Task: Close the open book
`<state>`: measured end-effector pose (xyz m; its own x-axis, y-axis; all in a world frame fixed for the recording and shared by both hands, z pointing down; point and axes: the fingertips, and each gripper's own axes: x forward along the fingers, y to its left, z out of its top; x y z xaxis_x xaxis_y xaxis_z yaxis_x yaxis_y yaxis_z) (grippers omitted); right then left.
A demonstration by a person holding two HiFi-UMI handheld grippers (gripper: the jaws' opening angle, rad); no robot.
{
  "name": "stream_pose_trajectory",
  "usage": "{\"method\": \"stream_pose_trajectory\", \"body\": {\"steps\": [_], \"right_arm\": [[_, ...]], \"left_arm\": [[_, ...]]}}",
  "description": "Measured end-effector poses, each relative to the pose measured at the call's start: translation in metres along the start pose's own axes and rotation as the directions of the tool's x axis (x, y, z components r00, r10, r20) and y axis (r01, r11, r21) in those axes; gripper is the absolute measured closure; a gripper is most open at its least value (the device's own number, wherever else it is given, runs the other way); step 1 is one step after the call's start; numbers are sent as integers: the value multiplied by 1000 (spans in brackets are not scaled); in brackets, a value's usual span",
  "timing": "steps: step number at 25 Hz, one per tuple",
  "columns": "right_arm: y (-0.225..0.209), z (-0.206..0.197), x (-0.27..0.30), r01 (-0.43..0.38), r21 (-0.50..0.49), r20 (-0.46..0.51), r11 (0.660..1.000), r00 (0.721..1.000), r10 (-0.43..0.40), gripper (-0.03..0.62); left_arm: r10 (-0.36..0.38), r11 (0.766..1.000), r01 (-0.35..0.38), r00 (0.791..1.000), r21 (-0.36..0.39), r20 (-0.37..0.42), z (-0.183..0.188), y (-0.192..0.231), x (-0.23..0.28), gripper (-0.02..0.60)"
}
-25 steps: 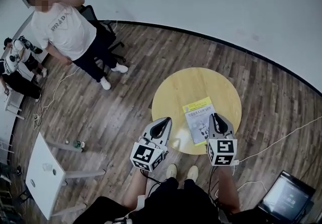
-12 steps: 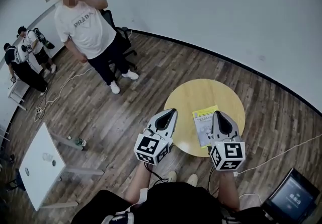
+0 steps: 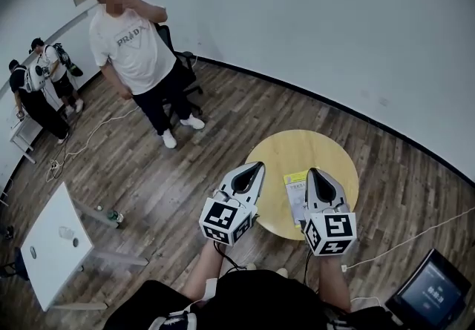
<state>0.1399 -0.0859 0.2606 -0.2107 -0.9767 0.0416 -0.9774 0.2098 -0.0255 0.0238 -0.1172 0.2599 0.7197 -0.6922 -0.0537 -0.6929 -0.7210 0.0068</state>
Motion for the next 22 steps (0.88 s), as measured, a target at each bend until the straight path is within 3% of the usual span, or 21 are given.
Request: {"method": "stream_pose_trajectory", "body": {"steps": [22], "right_arm": [[7,-8,0,3,9,-16,1000,1000,-3,591]], "left_arm": [[-20,1000,20,1000,-8,5,0,1,-1,583]]}}
